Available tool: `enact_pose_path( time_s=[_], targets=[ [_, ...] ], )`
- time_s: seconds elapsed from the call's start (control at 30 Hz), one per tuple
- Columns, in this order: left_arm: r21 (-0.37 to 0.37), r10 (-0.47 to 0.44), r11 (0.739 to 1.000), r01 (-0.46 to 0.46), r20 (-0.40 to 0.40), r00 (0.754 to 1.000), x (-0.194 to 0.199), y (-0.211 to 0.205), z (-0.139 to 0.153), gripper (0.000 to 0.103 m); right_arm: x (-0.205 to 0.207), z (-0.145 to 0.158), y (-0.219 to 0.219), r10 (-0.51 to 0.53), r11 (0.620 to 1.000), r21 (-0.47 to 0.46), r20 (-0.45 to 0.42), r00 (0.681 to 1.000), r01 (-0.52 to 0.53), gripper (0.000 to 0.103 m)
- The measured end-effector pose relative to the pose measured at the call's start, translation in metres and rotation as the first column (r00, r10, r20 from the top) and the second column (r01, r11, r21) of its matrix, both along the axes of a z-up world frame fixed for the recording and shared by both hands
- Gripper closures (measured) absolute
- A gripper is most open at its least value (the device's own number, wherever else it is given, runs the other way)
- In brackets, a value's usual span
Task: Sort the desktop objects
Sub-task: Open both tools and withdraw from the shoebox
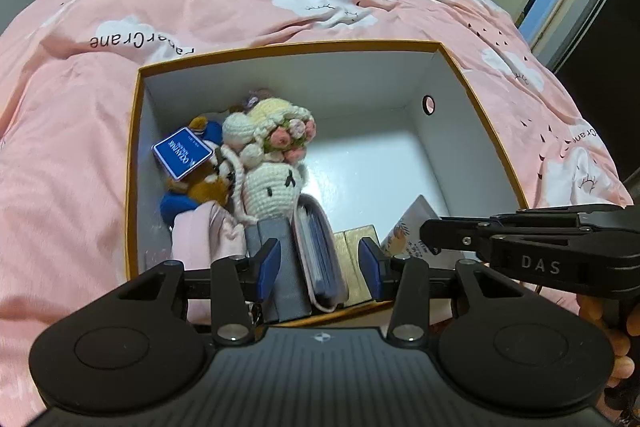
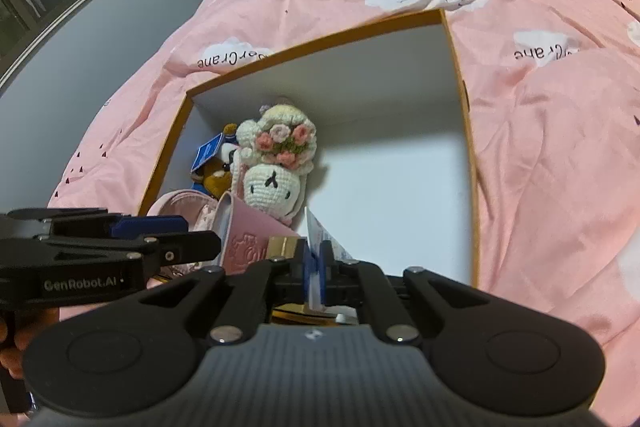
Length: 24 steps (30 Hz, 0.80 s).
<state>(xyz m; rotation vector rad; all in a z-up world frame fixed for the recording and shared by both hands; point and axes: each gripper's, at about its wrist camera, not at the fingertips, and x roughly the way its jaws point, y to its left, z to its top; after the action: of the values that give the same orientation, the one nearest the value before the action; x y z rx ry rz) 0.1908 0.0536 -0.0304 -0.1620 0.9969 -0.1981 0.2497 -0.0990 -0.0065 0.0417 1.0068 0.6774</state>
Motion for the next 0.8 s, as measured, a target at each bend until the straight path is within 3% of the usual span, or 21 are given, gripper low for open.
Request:
enact_pose_path(
  time_s=[0.63,0.8],
  targets=[
    [-0.022,0.020,1.000,-0.019,0.027,0.999,-0.021,-0.003,-0.008,0.053,-0.013,0.000,0.015,-0.014,0.999,-0.051,0.052,0.999,0.017,0.093],
    [-0.040,0.019,0.999,-0.017,0.054,0.998,-0.026,-0.005,-0.005,0.053,-0.025,0.006,0.019,0.022,0.994,-0.112,0.144,0.989,-0.006,0.092]
  ],
)
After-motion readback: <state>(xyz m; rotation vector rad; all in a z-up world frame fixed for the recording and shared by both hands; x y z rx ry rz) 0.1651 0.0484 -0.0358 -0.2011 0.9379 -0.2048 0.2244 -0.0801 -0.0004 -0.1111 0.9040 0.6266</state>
